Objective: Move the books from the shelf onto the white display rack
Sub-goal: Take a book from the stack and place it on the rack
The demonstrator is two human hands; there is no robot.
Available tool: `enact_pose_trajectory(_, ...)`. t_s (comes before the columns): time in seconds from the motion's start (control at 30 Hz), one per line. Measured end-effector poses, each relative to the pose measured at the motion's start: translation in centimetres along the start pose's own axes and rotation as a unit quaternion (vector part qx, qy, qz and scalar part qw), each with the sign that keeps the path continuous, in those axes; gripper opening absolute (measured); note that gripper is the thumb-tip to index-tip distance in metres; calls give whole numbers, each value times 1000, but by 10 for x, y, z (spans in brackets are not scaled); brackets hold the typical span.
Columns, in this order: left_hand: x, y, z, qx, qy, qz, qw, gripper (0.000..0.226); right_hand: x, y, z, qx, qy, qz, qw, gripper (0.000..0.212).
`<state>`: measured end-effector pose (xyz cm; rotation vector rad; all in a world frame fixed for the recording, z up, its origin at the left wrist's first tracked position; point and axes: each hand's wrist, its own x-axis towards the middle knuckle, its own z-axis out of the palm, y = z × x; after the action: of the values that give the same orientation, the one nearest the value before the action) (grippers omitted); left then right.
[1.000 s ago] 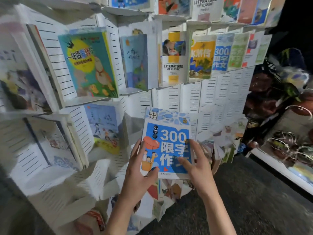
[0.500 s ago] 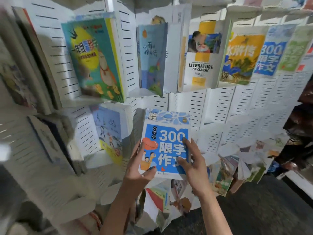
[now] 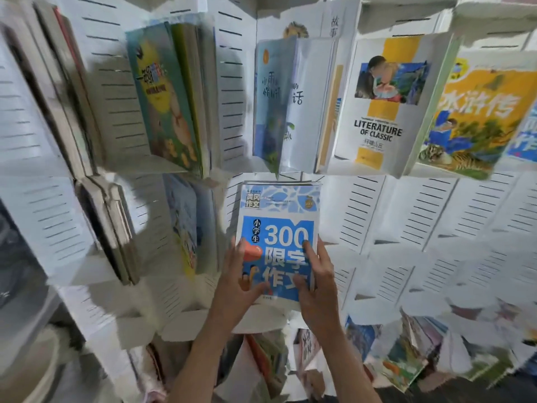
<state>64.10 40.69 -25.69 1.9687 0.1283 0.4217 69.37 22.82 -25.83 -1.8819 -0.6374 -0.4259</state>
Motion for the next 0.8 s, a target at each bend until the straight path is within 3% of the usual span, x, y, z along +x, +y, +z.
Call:
enact_pose_trajectory(0.3,33,-21,8,30,4,-1,1000,90,18,16,18,-82,34,-19,996,59)
enact_pose_trajectory(0.43,52,-23,13,-4,-2,-19,1000,107,28,22,26,-115,42,9,992,68)
enact_pose_trajectory(0.6,61,-19,21,-64,-25,-54,996,105,30,31,35,-139,59,38,988,65)
enact_pose_trajectory(0.7,66,-21,21,-43,-28,-53,997,106,29,33,40,-146,74,29,986,55)
enact_pose_trajectory(0.8,68,-16,21,51,6,-37,998,105,28,38,46,-146,90,27,985,53)
